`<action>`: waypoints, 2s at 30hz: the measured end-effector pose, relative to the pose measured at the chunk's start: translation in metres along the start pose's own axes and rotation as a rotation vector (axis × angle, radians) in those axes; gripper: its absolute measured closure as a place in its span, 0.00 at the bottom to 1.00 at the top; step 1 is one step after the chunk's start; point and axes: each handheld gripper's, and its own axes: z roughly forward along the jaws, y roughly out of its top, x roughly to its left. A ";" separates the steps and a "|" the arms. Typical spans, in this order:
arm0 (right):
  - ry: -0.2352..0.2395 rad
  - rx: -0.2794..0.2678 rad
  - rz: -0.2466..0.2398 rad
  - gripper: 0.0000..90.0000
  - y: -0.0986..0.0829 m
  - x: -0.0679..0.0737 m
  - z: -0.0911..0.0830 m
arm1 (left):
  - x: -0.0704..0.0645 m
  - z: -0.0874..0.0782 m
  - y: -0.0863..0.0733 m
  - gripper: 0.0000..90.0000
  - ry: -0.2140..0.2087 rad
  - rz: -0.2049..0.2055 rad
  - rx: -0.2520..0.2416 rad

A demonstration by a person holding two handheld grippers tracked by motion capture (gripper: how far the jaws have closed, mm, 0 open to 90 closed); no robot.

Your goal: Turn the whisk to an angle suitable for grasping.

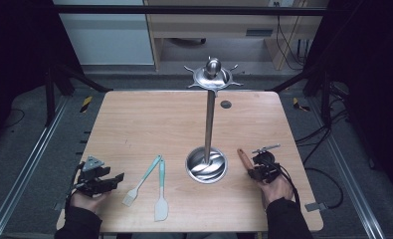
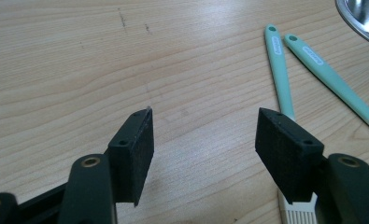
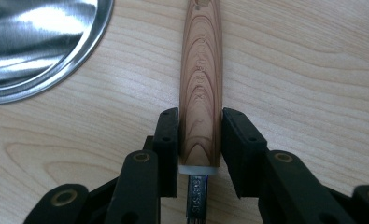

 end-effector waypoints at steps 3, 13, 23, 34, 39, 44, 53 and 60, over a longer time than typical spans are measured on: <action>0.007 0.000 -0.044 0.74 -0.001 0.001 -0.001 | 0.000 0.000 0.000 0.41 0.000 -0.001 0.001; 0.031 -0.026 -0.038 0.49 0.001 -0.007 -0.019 | 0.000 0.000 0.000 0.41 -0.004 0.000 0.006; 0.025 0.039 -0.084 0.61 0.004 0.000 -0.007 | 0.000 0.002 0.000 0.41 -0.001 0.001 0.014; 0.011 0.070 -0.087 0.74 0.006 0.001 -0.001 | 0.000 0.002 0.000 0.41 -0.003 0.001 0.023; 0.002 0.086 -0.088 0.73 0.006 0.002 0.002 | 0.000 0.003 0.000 0.41 -0.003 0.001 0.026; 0.000 0.102 -0.089 0.74 0.007 0.002 0.005 | 0.000 0.003 0.000 0.41 -0.003 -0.001 0.028; -0.002 0.115 -0.047 0.76 0.008 0.002 0.005 | -0.001 0.004 0.000 0.41 -0.003 0.001 0.031; -0.006 0.122 -0.033 0.76 0.009 0.002 0.006 | 0.000 0.004 0.000 0.41 -0.004 0.000 0.032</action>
